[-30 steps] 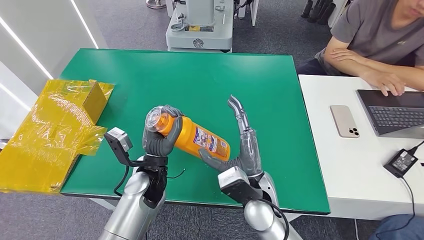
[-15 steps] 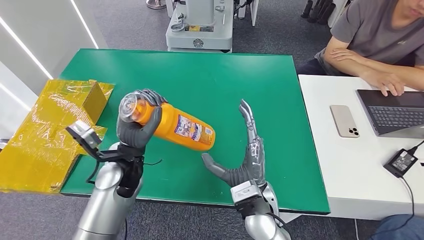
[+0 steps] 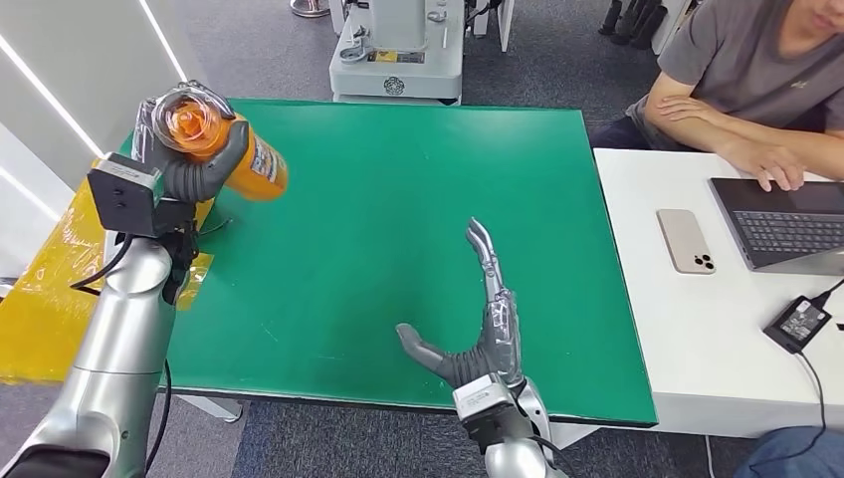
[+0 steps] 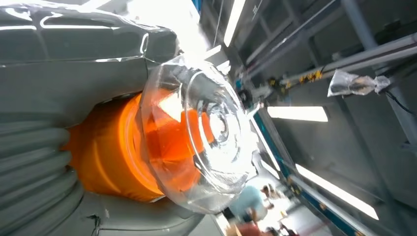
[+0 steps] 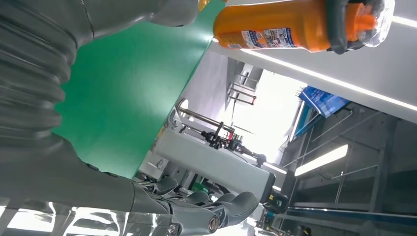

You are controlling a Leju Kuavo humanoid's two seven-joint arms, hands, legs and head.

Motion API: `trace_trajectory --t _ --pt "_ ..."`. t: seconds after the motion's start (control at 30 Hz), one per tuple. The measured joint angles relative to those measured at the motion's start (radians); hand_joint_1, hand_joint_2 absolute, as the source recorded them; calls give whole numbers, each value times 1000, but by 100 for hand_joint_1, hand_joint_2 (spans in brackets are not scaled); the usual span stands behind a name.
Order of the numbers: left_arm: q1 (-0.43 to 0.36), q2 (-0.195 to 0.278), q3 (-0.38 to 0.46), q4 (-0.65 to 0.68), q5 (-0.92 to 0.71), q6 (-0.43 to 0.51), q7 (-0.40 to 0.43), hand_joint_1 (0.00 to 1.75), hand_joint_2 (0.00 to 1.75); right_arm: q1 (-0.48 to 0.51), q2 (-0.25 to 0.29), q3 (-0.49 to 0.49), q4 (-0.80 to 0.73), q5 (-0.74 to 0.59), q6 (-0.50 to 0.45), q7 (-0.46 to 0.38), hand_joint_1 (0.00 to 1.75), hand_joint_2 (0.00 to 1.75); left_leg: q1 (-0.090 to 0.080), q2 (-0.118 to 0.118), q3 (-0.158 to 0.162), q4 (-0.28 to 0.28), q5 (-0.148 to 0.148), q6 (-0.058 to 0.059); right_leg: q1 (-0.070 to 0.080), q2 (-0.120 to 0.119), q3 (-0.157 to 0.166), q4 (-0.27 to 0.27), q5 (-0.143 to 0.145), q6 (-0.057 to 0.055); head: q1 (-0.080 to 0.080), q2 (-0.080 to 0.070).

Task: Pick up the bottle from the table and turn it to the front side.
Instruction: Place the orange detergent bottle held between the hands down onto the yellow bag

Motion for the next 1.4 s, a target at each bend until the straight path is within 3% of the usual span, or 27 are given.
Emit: trace_trajectory --t 0.27,0.53,0.97,1.4 --pt "-115 109 13 305 -452 212 -18 175 175 2 11 0 6 9 37 -3 0 175 0 2 0 0 0 0 0 2 -1 1 0 0 0 0" --pt "-199 183 1 560 -805 321 134 175 175 7 25 -2 8 26 71 -1 0 175 0 2 0 0 0 0 0 3 -2 1 0 -1 0 0" --pt "-193 248 -63 811 -889 247 165 175 175 13 40 -4 30 -6 93 -33 0 175 0 3 0 -1 0 -1 0 3 -2 0 0 -1 0 0" --pt "-128 227 -114 875 -947 244 158 175 175 5 40 -5 29 8 91 -21 0 175 0 2 0 -1 0 -1 0 2 -2 0 0 -1 0 0"
